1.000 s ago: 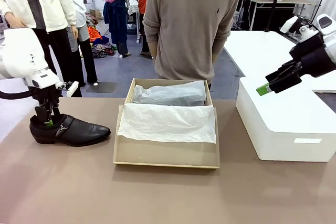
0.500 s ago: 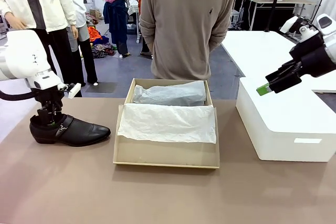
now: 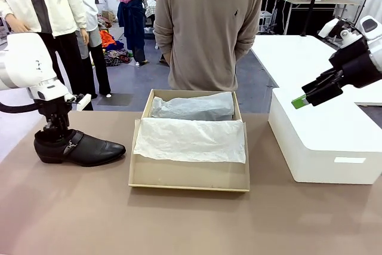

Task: Pack the shoes into the box.
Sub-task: Place the other shoe of the Shoes into the Shoes Box.

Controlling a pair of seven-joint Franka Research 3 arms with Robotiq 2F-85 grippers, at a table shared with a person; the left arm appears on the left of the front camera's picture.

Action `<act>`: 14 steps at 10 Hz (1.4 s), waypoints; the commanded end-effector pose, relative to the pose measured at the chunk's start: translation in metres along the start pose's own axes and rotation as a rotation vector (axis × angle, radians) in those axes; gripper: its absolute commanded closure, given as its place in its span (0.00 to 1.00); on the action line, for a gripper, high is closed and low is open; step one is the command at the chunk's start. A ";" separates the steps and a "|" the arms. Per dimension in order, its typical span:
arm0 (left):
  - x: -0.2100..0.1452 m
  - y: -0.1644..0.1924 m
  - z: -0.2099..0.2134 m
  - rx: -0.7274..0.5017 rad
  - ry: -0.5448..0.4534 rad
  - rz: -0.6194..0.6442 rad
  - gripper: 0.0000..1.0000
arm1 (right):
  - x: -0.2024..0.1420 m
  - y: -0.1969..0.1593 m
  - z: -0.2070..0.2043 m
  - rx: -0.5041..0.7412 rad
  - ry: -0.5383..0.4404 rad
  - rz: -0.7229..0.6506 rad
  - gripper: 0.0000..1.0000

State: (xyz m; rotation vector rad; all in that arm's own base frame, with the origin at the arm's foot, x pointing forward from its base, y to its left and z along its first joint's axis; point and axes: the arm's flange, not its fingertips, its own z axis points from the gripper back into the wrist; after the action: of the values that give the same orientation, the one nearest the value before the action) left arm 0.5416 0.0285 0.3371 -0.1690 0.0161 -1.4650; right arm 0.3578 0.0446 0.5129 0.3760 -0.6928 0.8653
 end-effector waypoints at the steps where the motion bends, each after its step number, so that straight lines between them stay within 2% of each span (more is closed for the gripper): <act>1: -0.004 0.001 0.003 0.004 -0.003 -0.025 1.00 | 0.000 -0.004 0.000 0.015 -0.024 0.020 0.00; 5: -0.005 -0.004 0.010 0.024 0.019 -0.030 1.00 | 0.000 -0.004 0.000 0.015 -0.024 0.020 0.00; 9: -0.013 -0.004 0.070 0.116 0.044 0.054 1.00 | 0.000 -0.004 0.000 0.015 -0.024 0.020 0.00; 11: -0.010 -0.003 0.103 0.128 0.064 0.151 1.00 | 0.000 -0.004 0.000 0.015 -0.024 0.020 0.00; 14: 0.008 -0.012 0.140 0.138 0.006 0.378 1.00 | 0.000 -0.004 0.000 0.015 -0.024 0.020 0.00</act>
State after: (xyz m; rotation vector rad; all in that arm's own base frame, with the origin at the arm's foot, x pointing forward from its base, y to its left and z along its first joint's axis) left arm 0.5473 0.0427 0.4662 -0.0273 -0.0430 -1.1746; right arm 0.3578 0.0446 0.5129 0.3759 -0.6927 0.8652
